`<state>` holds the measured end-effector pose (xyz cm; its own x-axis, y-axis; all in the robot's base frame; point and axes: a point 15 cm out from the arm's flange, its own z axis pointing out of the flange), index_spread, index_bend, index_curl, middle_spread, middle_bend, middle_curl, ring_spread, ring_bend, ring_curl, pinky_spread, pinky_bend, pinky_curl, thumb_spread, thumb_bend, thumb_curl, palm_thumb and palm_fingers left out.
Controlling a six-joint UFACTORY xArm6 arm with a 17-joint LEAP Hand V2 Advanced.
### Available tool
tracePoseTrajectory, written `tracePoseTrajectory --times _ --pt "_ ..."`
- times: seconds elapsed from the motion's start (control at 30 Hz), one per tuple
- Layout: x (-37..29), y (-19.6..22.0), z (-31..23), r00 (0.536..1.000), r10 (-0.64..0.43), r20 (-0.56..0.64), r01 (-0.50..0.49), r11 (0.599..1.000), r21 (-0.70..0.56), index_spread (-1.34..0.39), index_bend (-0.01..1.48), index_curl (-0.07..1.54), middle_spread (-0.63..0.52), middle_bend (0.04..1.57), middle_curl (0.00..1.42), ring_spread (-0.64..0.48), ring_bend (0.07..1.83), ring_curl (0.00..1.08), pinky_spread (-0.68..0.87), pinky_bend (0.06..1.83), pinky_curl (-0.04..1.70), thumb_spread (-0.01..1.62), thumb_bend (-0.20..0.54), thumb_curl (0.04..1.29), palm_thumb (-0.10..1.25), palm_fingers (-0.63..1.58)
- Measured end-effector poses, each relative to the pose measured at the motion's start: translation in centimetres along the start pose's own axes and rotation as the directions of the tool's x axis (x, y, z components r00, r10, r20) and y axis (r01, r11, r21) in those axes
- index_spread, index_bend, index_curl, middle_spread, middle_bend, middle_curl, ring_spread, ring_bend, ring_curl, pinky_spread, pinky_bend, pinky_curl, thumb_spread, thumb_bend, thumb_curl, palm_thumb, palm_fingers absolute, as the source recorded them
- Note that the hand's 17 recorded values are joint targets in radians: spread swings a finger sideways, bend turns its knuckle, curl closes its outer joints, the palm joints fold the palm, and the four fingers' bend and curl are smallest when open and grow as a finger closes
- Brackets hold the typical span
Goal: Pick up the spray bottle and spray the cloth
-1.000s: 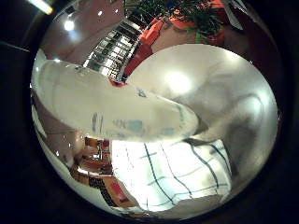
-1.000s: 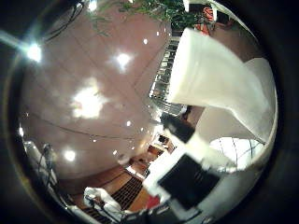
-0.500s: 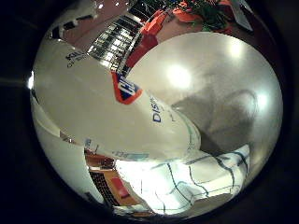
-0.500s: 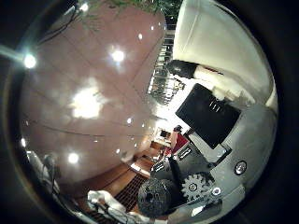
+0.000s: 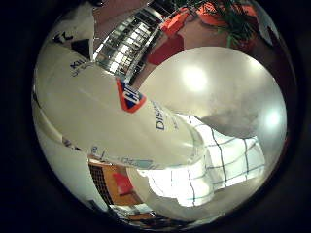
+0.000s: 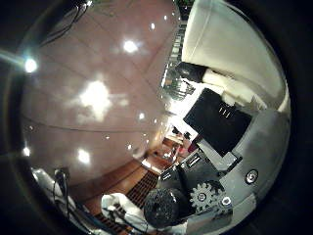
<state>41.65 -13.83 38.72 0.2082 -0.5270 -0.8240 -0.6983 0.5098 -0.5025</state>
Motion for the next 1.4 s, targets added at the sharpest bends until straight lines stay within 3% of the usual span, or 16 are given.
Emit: tracePoseTrajectory --times 0.13,0.33,0.47,0.67,0.77,0.93,1.13,1.4 --pt "-3.2 0.4 -1.3 0.993 -0.087 -0.083 0.073 0.984 -0.161 -0.19 1.16 0.73 -0.1 1.35 0.67 -0.16 1.47 0.6 -0.16 1.2 0.97 0.9 -0.013 0.73 1.05 1.18" --pt "-8.9 2.7 -1.1 0.959 -0.233 -0.164 0.147 0.896 -0.418 -0.19 1.17 0.72 -0.09 1.36 0.65 -0.16 1.48 0.6 -0.17 1.15 1.07 0.89 -0.016 0.75 1.04 1.18" --pt "-11.3 4.8 0.7 0.903 -0.372 -0.215 0.178 0.779 -0.601 -0.19 1.17 0.71 -0.09 1.37 0.65 -0.16 1.48 0.6 -0.17 1.12 1.12 0.89 -0.017 0.76 1.04 1.18" --pt "-13.2 10.1 5.0 0.792 -0.563 -0.236 0.132 0.535 -0.834 -0.19 1.18 0.71 -0.09 1.38 0.64 -0.16 1.48 0.59 -0.18 1.09 1.17 0.89 -0.016 0.77 1.03 1.18" --pt "-12.5 11.9 6.6 0.695 -0.67 -0.262 0.06 0.417 -0.907 -0.19 1.18 0.71 -0.09 1.38 0.64 -0.16 1.48 0.59 -0.18 1.08 1.19 0.88 -0.016 0.78 1.03 1.19" --pt "-11.4 13.4 9.8 0.493 -0.825 -0.277 -0.061 0.285 -0.957 -0.19 1.18 0.71 -0.09 1.38 0.63 -0.16 1.48 0.59 -0.19 1.06 1.22 0.87 -0.016 0.79 1.02 1.19" --pt "-7.3 14.5 12.7 0.315 -0.902 -0.294 -0.23 0.228 -0.946 -0.19 1.18 0.7 -0.09 1.38 0.63 -0.16 1.48 0.59 -0.19 1.04 1.24 0.87 -0.016 0.8 1.02 1.19" --pt "-3.6 16.2 15.4 0.273 -0.912 -0.305 -0.333 0.208 -0.92 -0.19 1.17 0.7 -0.09 1.38 0.63 -0.16 1.48 0.59 -0.2 1.04 1.26 0.87 -0.017 0.8 1.01 1.19"
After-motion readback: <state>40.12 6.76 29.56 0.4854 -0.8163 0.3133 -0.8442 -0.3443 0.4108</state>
